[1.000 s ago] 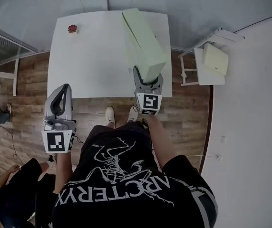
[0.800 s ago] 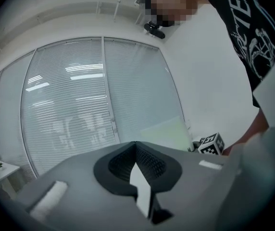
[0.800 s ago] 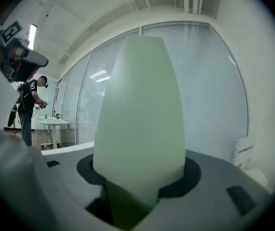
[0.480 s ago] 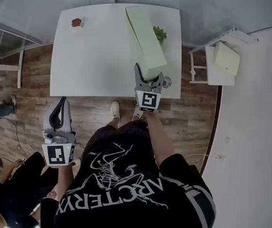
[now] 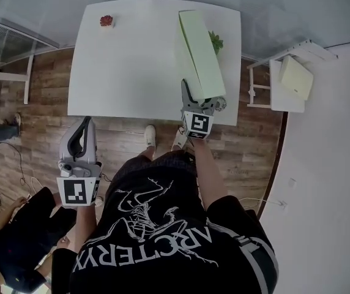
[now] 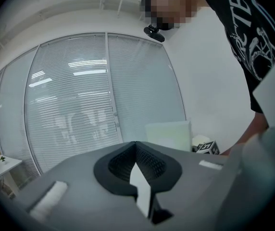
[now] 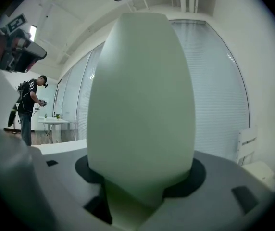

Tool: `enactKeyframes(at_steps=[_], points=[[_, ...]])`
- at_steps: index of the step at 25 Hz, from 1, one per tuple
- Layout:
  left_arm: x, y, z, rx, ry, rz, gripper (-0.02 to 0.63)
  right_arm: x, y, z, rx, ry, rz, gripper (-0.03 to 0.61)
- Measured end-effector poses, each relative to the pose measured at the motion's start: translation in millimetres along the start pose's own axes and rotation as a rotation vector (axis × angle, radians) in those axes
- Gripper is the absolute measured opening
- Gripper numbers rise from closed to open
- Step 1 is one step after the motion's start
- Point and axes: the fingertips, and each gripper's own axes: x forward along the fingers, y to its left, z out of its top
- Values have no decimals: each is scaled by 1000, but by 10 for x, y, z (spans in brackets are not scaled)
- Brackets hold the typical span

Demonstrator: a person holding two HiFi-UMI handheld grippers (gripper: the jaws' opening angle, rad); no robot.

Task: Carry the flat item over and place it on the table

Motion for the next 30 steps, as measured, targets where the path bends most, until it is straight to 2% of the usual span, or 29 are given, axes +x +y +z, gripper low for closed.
enactKeyframes(at_steps=[3, 6, 10, 14, 17, 20, 22, 27, 30], points=[[16, 32, 15, -49, -20, -2, 9, -13, -10, 19, 1, 23, 6, 302], [54, 58, 28, -86, -35, -5, 9, -113, -18, 264, -9, -7, 17, 325], [168, 49, 67, -77, -59, -28, 9, -309, 33, 898, -31, -100, 60, 331], [332, -28, 159, -72, -105, -76, 9, -533, 190, 1636, -63, -177, 146, 331], [430, -83, 239, -76, -145, -116, 9, -652, 219, 1991, -100, -198, 149, 331], [504, -148, 263, -92, -144, -149, 9, -638, 123, 2068, -145, -176, 98, 331], [533, -191, 296, -103, -135, -173, 9, -649, 70, 2148, -139, -183, 77, 331], [592, -174, 407, -107, -168, -192, 9, -689, -11, 2343, -117, -193, 69, 327], [609, -173, 462, -98, -192, -192, 9, -741, -40, 2359, -105, -181, 66, 293]])
